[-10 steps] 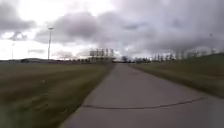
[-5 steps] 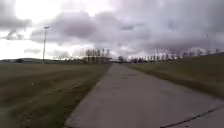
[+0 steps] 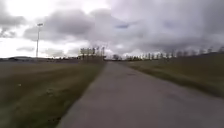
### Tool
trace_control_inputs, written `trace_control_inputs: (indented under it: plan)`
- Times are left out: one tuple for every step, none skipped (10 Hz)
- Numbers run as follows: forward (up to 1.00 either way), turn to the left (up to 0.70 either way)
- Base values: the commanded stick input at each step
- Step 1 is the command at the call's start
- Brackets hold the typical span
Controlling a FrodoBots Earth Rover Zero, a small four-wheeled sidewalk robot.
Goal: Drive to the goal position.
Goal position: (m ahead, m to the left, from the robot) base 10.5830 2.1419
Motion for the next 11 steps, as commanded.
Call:
trace_control_inputs:
  plan:
    - [1.00, 0.01]
    - [1.00, 0.01]
    - [1.00, 0.01]
    - [1.00, 0.01]
    - [1.00, 0.01]
    - [1.00, 0.02]
    - [1.00, 0.04]
    - [1.00, 0.02]
    - [1.00, 0.01]
    - [1.00, 0.01]
    - [1.00, -0.08]
